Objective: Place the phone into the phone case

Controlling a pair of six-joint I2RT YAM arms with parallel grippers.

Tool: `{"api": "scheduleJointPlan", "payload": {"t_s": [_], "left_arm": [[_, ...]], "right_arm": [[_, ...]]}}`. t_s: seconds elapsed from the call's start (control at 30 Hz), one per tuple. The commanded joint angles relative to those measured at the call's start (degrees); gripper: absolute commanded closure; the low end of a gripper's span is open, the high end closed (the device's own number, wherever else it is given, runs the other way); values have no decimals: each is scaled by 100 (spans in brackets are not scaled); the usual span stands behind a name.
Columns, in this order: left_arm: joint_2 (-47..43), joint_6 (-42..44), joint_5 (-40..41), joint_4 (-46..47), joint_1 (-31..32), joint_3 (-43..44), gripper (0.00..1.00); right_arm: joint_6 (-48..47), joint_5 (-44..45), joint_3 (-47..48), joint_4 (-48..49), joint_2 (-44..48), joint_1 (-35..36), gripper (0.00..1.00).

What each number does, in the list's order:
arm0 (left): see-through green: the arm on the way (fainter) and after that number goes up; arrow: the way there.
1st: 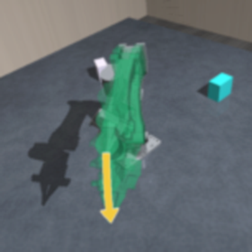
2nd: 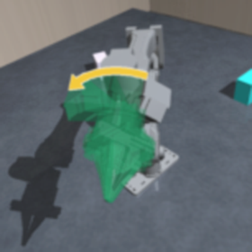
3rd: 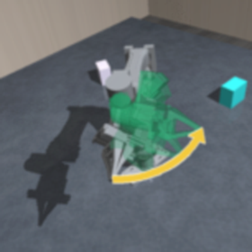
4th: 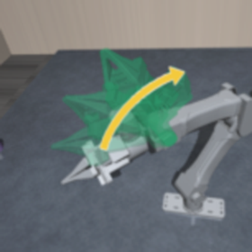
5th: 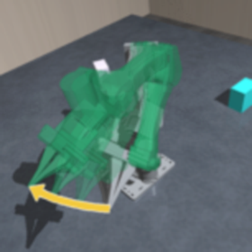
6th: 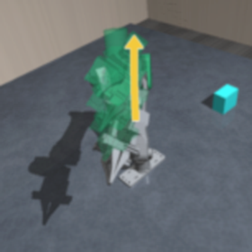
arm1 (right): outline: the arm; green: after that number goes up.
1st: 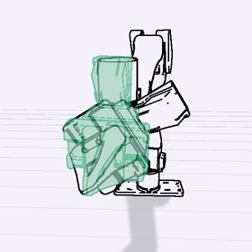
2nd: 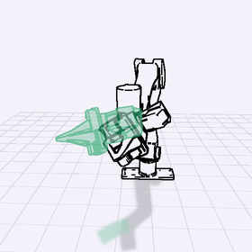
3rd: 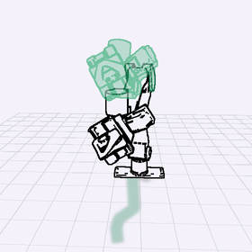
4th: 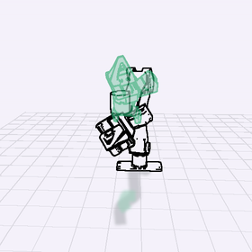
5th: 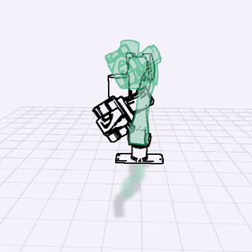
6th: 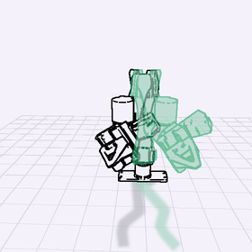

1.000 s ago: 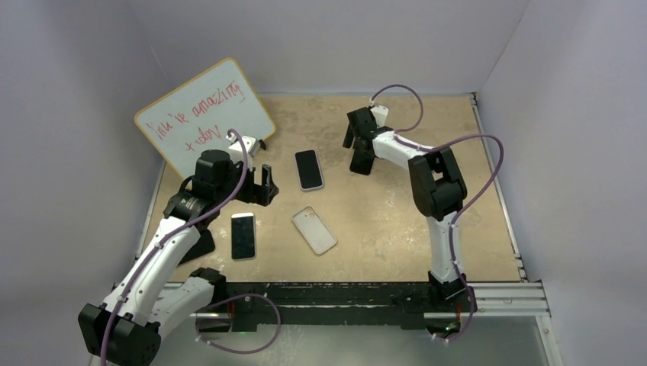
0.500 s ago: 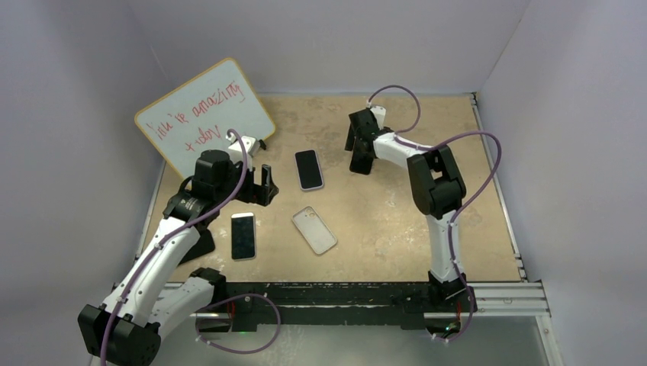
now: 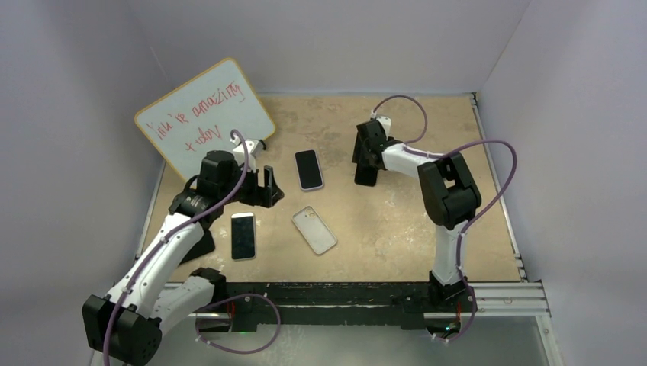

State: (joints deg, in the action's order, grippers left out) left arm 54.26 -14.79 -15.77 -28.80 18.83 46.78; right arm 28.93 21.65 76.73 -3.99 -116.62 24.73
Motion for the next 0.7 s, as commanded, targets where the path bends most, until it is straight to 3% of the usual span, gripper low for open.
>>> {"api": "scheduleJointPlan", "payload": {"t_s": [0.0, 0.33, 0.67], "left_arm": [[132, -613, -530, 287, 96, -205, 25], [654, -1753, -263, 1405, 1017, -1235, 30], [1472, -1633, 145, 1801, 1306, -1418, 32]], "right_arm": [[-40, -77, -570, -355, 527, 16, 43], [391, -433, -2199, -383, 1900, 41, 45], [866, -832, -3336, -490, 3201, 206, 49]]}}
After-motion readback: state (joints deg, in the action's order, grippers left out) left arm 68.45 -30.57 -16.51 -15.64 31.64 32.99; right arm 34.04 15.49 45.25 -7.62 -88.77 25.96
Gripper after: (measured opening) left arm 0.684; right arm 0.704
